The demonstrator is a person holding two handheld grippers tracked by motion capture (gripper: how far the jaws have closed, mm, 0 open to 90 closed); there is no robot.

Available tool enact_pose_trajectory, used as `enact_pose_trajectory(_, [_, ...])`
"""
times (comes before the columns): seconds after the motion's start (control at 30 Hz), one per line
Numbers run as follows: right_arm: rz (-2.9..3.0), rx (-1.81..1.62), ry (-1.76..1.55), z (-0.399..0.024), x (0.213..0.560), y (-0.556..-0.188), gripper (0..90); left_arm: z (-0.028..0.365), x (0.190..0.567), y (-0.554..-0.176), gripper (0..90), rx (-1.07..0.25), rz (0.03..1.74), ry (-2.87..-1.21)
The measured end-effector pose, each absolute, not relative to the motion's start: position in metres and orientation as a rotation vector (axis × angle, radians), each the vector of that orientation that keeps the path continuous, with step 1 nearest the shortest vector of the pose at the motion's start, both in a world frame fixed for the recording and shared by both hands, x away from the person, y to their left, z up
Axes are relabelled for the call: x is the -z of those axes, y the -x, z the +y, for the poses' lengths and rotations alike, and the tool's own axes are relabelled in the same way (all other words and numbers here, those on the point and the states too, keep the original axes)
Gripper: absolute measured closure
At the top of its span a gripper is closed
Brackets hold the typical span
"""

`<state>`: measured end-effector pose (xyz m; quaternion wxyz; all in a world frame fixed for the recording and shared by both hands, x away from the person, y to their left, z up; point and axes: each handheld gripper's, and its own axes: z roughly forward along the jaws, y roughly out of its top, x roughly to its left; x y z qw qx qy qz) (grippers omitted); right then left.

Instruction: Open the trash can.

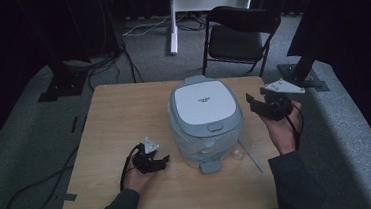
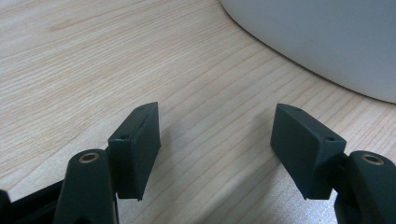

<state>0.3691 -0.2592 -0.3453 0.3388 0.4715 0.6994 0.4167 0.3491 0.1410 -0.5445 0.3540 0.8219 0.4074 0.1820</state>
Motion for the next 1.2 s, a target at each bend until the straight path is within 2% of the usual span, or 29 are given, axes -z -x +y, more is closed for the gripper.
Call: enact_pose_trajectory(1.2, [1.903,-1.208,-1.077,-0.225,0.321,-0.334,41.1,0.141,0.544,-0.349,32.9,-0.471,1.053,-2.125])
